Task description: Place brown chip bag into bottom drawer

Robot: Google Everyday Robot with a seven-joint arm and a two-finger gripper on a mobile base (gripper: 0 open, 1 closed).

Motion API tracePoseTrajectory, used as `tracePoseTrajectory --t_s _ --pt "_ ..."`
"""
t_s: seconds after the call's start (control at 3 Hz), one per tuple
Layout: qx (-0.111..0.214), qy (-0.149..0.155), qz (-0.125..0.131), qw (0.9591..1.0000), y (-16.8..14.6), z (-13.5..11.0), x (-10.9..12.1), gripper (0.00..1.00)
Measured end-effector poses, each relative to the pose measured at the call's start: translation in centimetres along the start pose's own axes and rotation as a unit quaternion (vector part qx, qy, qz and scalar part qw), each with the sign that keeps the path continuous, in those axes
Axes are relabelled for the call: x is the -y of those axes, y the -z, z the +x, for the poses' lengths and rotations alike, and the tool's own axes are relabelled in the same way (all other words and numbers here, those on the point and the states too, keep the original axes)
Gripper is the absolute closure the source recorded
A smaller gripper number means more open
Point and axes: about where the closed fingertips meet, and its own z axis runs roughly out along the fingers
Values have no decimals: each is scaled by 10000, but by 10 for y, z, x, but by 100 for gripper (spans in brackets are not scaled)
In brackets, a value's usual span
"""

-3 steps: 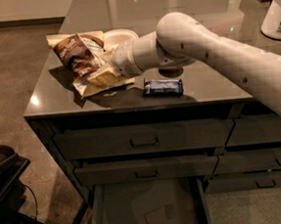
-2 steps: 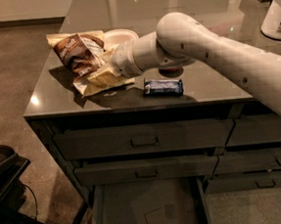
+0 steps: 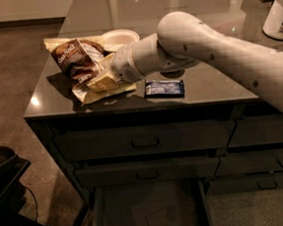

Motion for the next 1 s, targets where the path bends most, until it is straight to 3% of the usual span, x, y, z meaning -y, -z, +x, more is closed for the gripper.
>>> tracePoseTrajectory --t_s 0.67,1.0 --pt "-317 -536 206 9978 39 -33 -88 100" --pt "-404 -939 522 9934 54 -44 -133 100"
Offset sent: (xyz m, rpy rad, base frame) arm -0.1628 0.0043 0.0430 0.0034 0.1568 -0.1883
